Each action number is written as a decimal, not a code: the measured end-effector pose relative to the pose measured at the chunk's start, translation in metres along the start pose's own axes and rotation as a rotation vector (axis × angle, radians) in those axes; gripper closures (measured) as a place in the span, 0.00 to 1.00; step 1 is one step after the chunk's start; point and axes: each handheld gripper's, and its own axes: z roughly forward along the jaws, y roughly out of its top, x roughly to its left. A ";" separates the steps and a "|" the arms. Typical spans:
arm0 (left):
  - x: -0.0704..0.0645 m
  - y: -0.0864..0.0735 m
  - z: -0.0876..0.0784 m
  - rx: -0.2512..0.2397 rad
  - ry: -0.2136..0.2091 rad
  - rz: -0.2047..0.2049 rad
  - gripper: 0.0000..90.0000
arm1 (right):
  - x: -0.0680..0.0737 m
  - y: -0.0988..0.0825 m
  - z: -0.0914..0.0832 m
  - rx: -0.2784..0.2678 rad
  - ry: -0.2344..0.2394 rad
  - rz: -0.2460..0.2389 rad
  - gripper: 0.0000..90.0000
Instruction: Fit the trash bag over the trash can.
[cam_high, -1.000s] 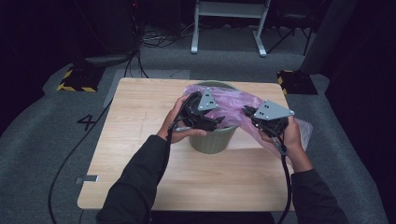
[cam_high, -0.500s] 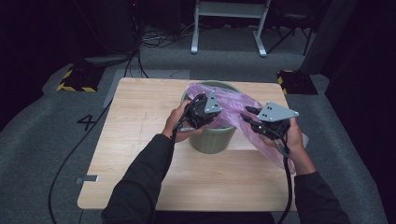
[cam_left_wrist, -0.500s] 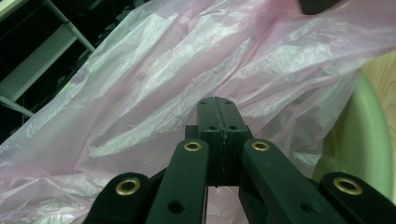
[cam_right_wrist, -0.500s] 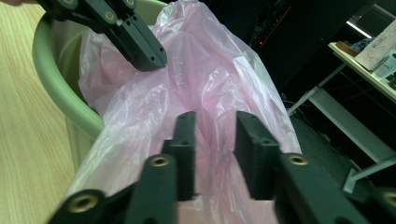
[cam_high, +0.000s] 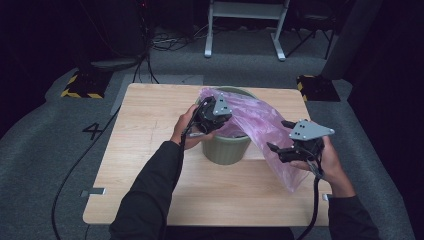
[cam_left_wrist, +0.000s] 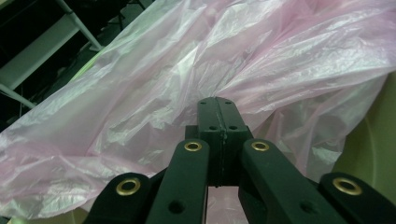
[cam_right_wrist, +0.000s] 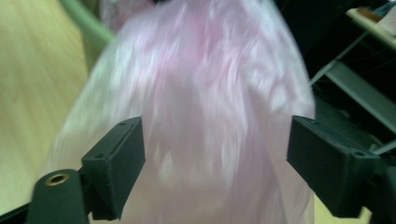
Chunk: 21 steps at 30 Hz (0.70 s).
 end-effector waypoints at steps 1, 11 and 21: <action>0.001 0.000 0.000 -0.001 0.001 -0.006 1.00 | 0.000 -0.006 0.000 0.010 0.033 0.004 0.20; 0.007 -0.004 -0.001 -0.006 -0.011 -0.026 1.00 | 0.005 -0.029 0.017 0.040 0.054 0.037 0.68; 0.007 -0.004 -0.007 -0.058 -0.030 -0.053 0.73 | -0.005 -0.024 -0.013 -0.026 -0.103 0.000 1.00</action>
